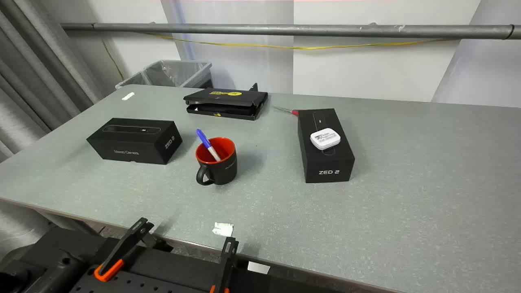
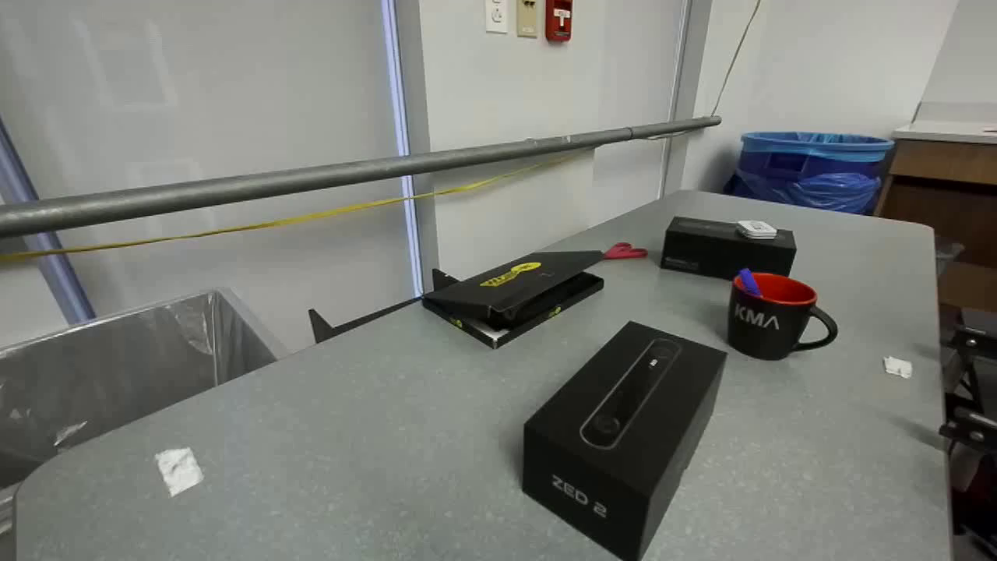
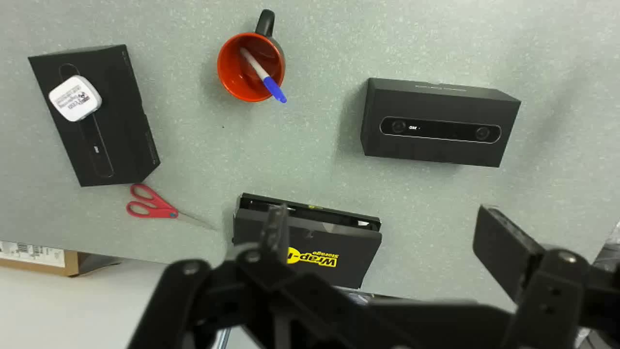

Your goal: Remove the pen from the mug

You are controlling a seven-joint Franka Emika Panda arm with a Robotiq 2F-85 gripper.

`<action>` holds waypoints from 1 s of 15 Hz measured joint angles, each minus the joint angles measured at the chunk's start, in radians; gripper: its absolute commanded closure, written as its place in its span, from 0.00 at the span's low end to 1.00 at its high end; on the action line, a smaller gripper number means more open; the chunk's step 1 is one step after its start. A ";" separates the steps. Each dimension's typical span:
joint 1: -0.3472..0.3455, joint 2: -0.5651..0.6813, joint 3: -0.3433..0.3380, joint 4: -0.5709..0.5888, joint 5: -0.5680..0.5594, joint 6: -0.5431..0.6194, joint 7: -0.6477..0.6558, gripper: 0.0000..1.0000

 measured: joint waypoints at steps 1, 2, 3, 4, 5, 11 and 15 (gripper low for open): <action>0.000 0.001 0.000 0.000 0.000 0.000 0.000 0.00; 0.000 0.001 0.000 0.000 0.000 0.000 0.000 0.00; 0.000 0.001 0.000 0.000 0.000 0.000 0.000 0.00; 0.000 0.001 0.000 0.000 0.000 0.000 0.000 0.00; 0.000 0.001 0.000 0.000 0.000 0.000 0.000 0.00; 0.000 0.024 -0.006 -0.028 -0.011 0.007 -0.006 0.00; -0.018 0.115 -0.027 -0.145 -0.106 0.117 -0.016 0.00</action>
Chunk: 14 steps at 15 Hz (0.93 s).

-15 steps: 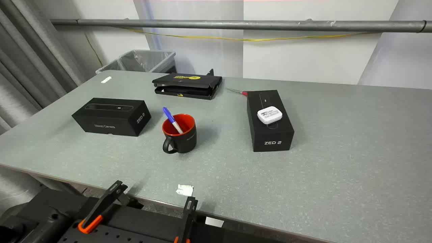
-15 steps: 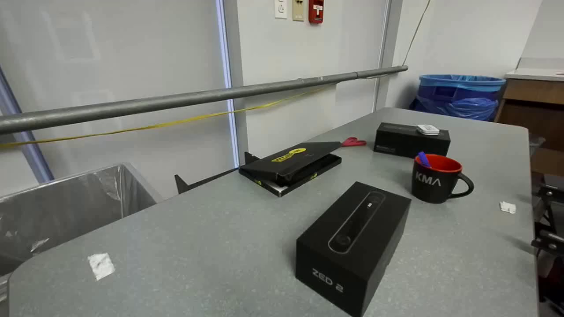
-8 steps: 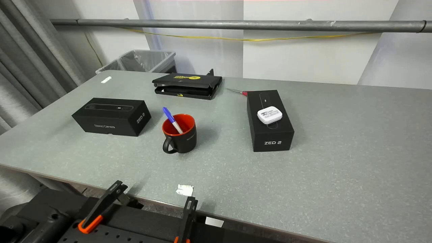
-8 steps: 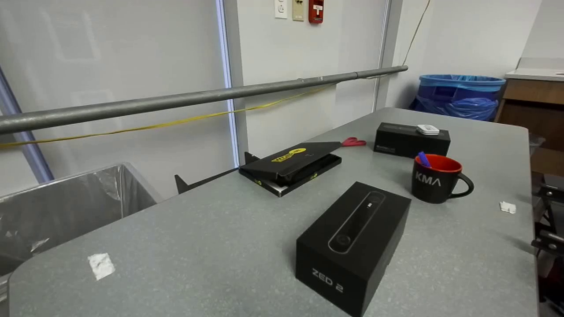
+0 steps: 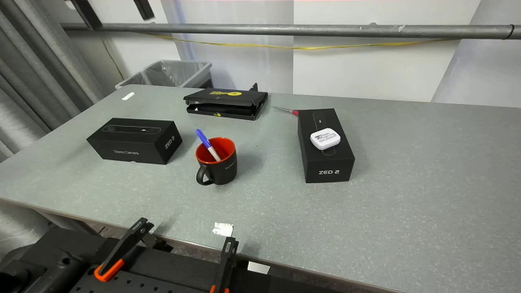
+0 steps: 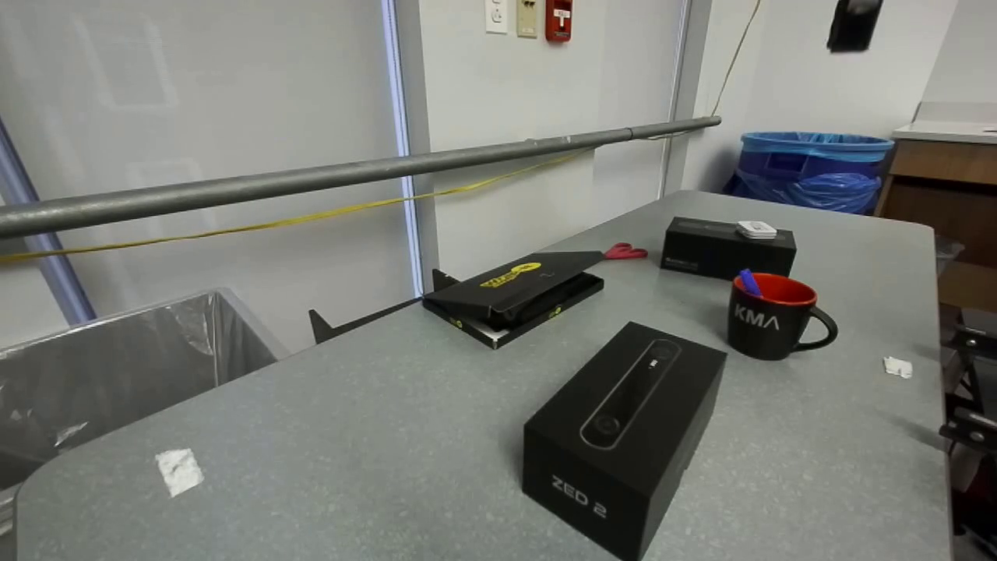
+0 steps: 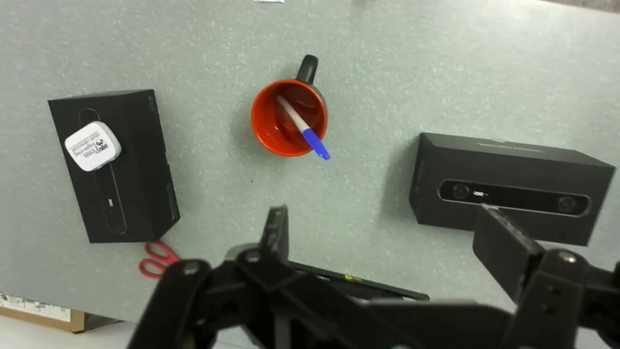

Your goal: Remove the pen from the mug

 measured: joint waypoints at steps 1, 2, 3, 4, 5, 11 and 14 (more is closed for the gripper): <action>-0.007 0.029 -0.007 -0.025 -0.028 0.042 0.000 0.00; -0.013 0.057 -0.014 -0.044 -0.053 0.077 0.000 0.00; -0.021 0.085 -0.021 -0.057 -0.078 0.110 0.000 0.00; -0.027 0.111 -0.028 -0.063 -0.100 0.133 0.000 0.00; -0.030 0.134 -0.035 -0.063 -0.112 0.144 -0.001 0.00; -0.028 0.147 -0.039 -0.061 -0.113 0.145 -0.001 0.00; -0.027 0.161 -0.038 -0.063 -0.113 0.143 -0.012 0.00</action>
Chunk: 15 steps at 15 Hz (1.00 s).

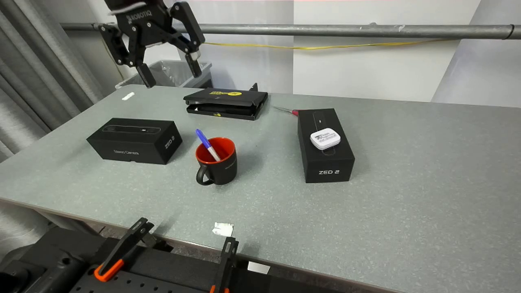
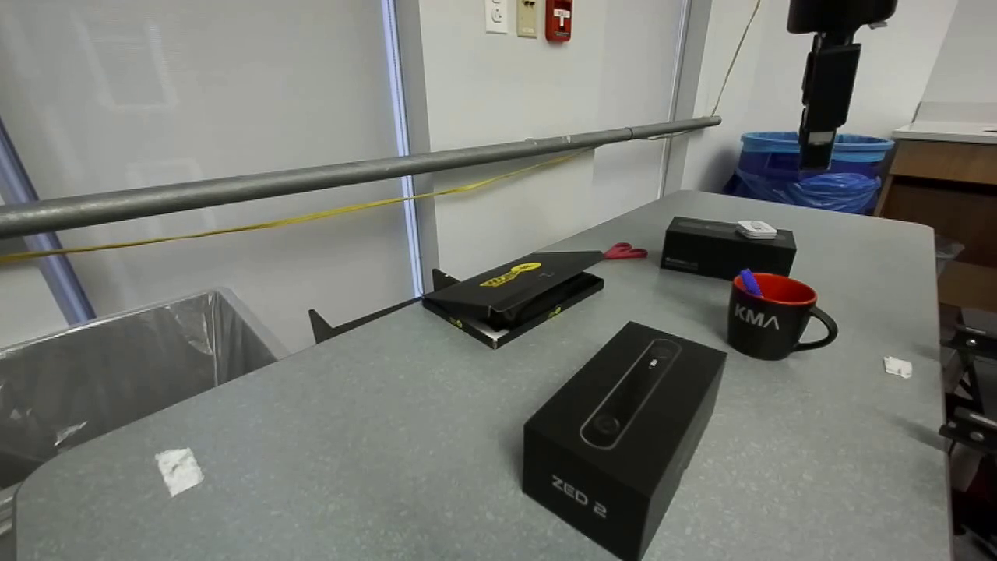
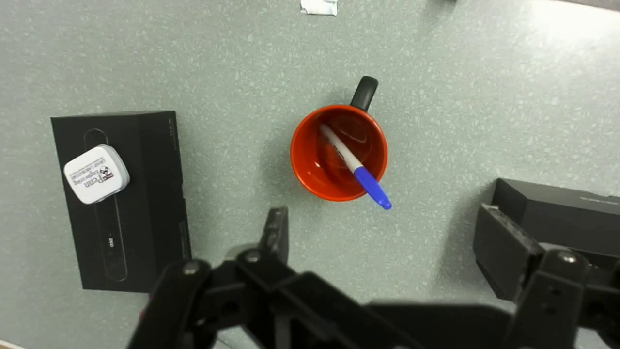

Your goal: Remove the pen from the mug

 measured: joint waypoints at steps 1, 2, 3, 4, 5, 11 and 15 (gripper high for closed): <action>0.000 0.016 0.000 0.000 -0.002 0.000 -0.015 0.00; 0.000 0.037 0.000 0.000 -0.010 0.001 -0.030 0.00; 0.000 0.062 0.000 0.000 -0.029 0.002 -0.043 0.00; 0.000 0.089 0.000 0.001 -0.054 0.006 -0.054 0.00; 0.000 0.118 -0.001 0.003 -0.084 0.015 -0.065 0.00; 0.000 0.295 -0.008 0.043 -0.167 0.115 -0.123 0.00; 0.000 0.334 -0.008 0.070 -0.167 0.117 -0.123 0.00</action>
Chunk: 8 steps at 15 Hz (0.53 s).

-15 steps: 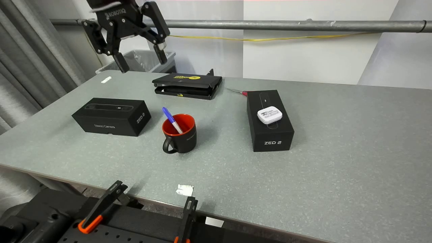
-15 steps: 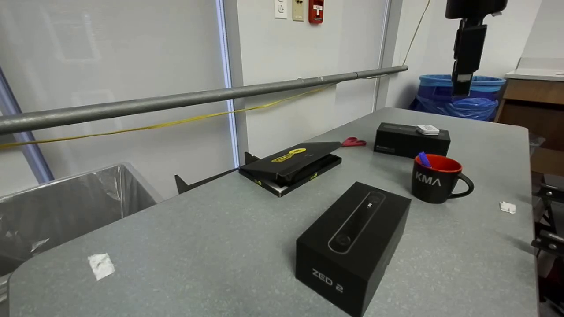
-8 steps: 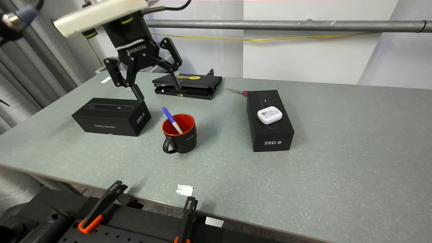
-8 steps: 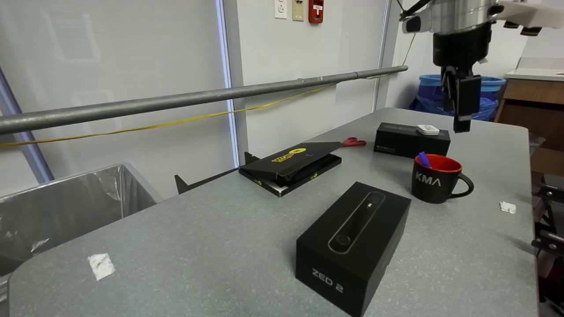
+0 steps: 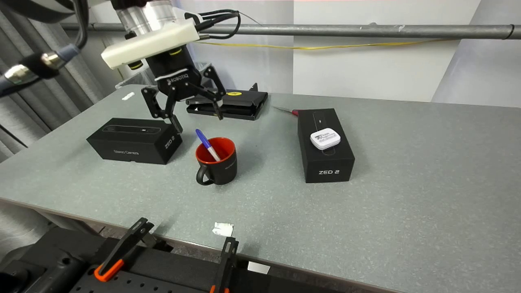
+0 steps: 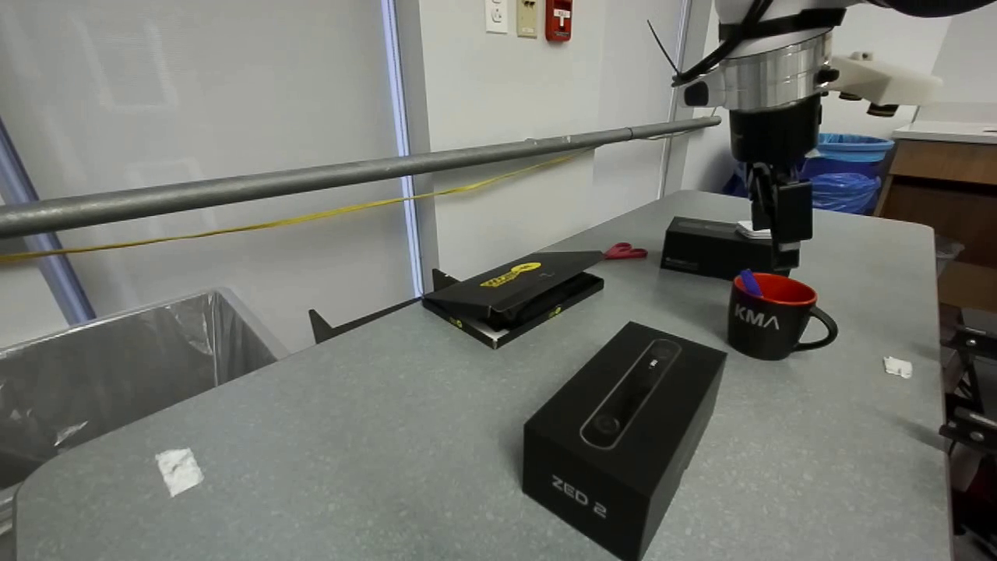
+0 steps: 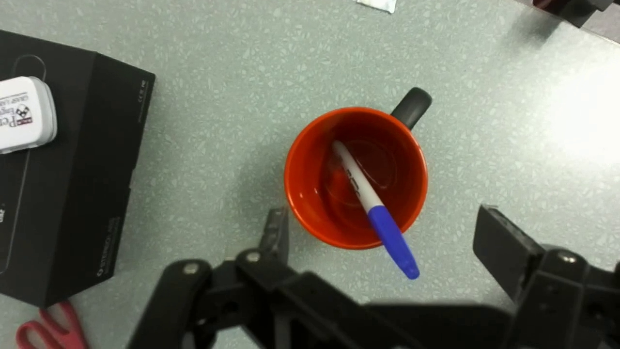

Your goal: Remove the pen from the mug

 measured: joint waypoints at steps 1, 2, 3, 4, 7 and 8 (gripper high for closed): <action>0.000 0.000 0.000 0.001 0.000 0.000 0.000 0.00; 0.000 0.000 0.000 0.001 0.000 0.000 -0.001 0.00; 0.000 0.004 0.000 0.001 0.000 0.001 -0.005 0.00; 0.000 0.010 0.000 0.001 0.000 0.002 -0.012 0.00; 0.001 0.039 0.000 0.007 0.000 0.014 -0.038 0.00; 0.001 0.051 0.000 0.011 0.000 0.025 -0.048 0.00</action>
